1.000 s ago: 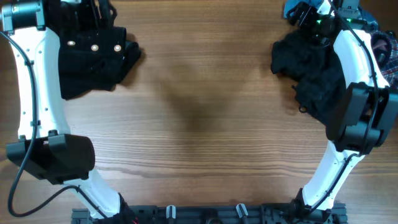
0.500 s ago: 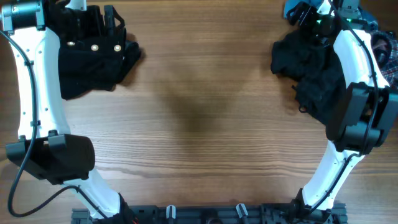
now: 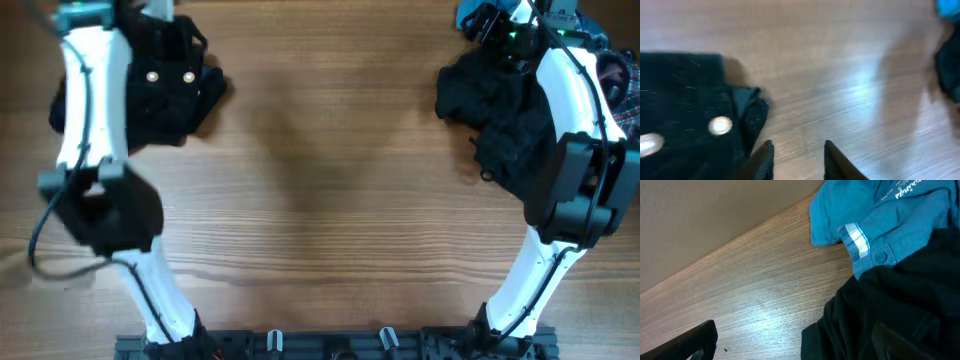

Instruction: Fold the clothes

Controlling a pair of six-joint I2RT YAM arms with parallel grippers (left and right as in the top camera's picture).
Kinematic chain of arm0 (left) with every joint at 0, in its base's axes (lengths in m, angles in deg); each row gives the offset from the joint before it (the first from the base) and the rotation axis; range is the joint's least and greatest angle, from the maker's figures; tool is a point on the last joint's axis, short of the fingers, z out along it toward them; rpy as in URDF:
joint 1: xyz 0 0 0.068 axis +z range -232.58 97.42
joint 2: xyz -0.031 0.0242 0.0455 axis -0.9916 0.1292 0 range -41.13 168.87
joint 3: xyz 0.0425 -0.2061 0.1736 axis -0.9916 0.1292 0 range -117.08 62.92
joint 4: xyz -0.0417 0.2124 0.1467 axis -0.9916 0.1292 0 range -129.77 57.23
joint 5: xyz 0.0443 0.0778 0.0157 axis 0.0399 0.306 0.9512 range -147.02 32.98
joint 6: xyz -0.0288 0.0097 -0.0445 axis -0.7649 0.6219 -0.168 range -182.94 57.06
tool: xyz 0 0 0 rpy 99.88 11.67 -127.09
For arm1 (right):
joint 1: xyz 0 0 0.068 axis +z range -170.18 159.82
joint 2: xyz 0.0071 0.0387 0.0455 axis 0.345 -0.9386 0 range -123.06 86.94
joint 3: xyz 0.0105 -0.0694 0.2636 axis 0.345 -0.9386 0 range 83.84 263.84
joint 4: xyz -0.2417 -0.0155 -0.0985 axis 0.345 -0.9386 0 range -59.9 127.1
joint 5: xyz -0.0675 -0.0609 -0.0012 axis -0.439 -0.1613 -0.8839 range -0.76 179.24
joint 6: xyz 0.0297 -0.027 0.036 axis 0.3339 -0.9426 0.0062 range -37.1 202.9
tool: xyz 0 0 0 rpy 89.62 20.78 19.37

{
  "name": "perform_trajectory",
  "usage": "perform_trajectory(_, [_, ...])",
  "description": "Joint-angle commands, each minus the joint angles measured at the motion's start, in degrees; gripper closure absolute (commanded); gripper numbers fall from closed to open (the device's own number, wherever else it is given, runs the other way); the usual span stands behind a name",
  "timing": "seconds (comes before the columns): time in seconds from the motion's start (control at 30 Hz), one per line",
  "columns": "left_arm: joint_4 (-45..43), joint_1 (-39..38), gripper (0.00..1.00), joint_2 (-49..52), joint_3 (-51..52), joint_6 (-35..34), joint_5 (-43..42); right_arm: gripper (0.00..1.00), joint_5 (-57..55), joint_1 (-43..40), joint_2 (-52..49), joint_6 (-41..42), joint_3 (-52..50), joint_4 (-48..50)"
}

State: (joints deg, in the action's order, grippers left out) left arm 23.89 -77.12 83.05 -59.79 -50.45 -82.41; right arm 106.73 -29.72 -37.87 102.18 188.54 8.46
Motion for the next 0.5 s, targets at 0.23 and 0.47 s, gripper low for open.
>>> perform_trajectory(0.23, [-1.29, -8.2, 0.91, 10.08, 1.05, 0.57, 9.79, 0.0, -1.01, 0.13, 0.11, 0.37, -0.15, 0.11])
perform_trajectory(0.47, [-1.31, -10.23, 0.91, 10.47, 1.31, -2.08, 20.48, 0.0, -1.01, 0.13, 0.11, 0.37, -0.15, 0.11])
